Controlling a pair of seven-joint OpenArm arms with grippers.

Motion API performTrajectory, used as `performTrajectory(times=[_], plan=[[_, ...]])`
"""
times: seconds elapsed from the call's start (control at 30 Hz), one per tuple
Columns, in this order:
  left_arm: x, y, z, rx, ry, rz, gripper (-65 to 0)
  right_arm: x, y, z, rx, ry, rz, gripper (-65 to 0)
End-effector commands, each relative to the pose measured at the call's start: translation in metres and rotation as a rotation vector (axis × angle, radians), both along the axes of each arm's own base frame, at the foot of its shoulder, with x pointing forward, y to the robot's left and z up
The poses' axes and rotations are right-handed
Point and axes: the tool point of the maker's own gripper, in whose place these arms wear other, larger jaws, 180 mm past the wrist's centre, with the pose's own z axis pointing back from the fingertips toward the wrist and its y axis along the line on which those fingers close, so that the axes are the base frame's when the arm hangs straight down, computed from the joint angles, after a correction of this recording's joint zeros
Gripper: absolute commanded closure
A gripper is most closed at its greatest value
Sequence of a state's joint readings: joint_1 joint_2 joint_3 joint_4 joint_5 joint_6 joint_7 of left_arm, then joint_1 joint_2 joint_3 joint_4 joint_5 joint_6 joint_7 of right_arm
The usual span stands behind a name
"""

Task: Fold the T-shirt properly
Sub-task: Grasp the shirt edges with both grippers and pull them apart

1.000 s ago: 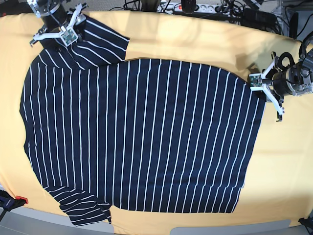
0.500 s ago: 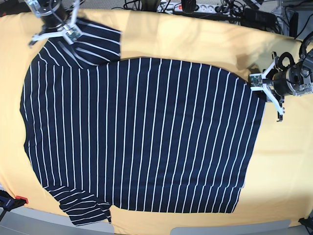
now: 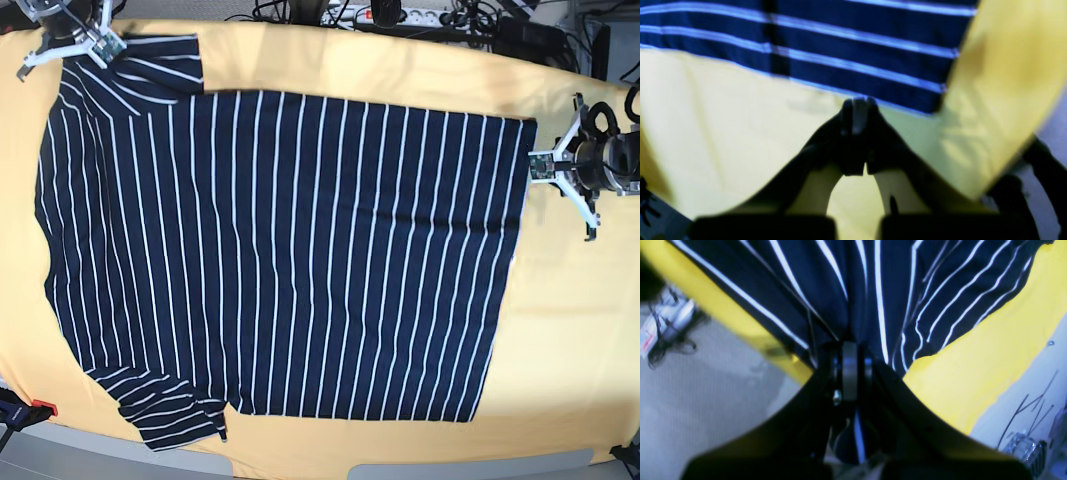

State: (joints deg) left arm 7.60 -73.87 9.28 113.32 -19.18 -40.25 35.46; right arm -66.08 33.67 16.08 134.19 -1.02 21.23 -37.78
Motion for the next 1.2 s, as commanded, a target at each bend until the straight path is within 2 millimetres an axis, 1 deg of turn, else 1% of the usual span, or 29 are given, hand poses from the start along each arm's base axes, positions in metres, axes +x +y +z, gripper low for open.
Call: performTrajectory(times=[0.0,0.13,0.23,0.3,0.43,0.47,0.5,0.57,0.6,0.63,0.73,0.87,0.97,1.17], plan=[[0.005,0.003,0.014,0.023,-0.022,-0.009,0.0,-0.004,-0.003,0.003,-0.023,0.017,0.014,0.0],[-0.004,0.004,0.024,0.077,0.008,-0.030,0.0,-0.017,-0.006,0.002,-0.039,0.069,0.045,0.0],[-0.008,0.001,0.028,0.075,0.019,-0.039,0.0,-0.013,-0.008,0.003,-0.044,0.054,0.049,0.0],[-0.012,-0.001,0.025,0.056,0.041,-0.033,0.0,-0.010,-0.006,0.005,-0.035,0.037,0.055,0.0],[-0.026,0.001,0.013,0.059,0.095,-0.029,0.0,-0.009,-0.006,0.005,-0.033,0.036,0.054,0.0],[-0.031,0.003,0.008,0.061,0.117,-0.023,-7.0,-0.009,-0.005,0.005,-0.032,0.034,0.055,0.0],[-0.037,0.005,0.003,0.059,0.139,-0.016,-15.8,-0.009,-0.005,0.005,-0.031,0.033,0.055,0.0],[-0.044,0.006,-0.006,0.047,0.160,-0.018,-35.6,-0.009,-0.005,0.005,-0.029,0.030,0.053,0.0],[-0.045,0.008,-0.011,0.044,0.156,-0.031,-41.8,-0.008,-0.005,0.006,-0.029,0.024,0.050,0.0],[-0.045,0.009,-0.016,0.045,0.141,-0.054,-43.6,-0.006,-0.005,0.006,-0.027,0.015,0.045,0.0],[-0.043,0.012,-0.027,0.058,0.086,-0.138,-43.5,-0.004,-0.005,0.007,-0.023,-0.001,0.039,0.0],[-0.043,0.005,-0.035,0.012,0.054,-0.197,-43.5,-0.004,-0.005,0.007,-0.023,0.000,0.039,0.0],[-0.043,0.001,-0.037,-0.009,0.044,-0.214,-43.5,-0.004,-0.005,0.007,-0.023,0.000,0.039,0.0],[-0.041,0.002,-0.037,0.006,0.028,-0.246,-43.4,-0.003,-0.004,0.008,-0.018,-0.005,0.042,0.0]])
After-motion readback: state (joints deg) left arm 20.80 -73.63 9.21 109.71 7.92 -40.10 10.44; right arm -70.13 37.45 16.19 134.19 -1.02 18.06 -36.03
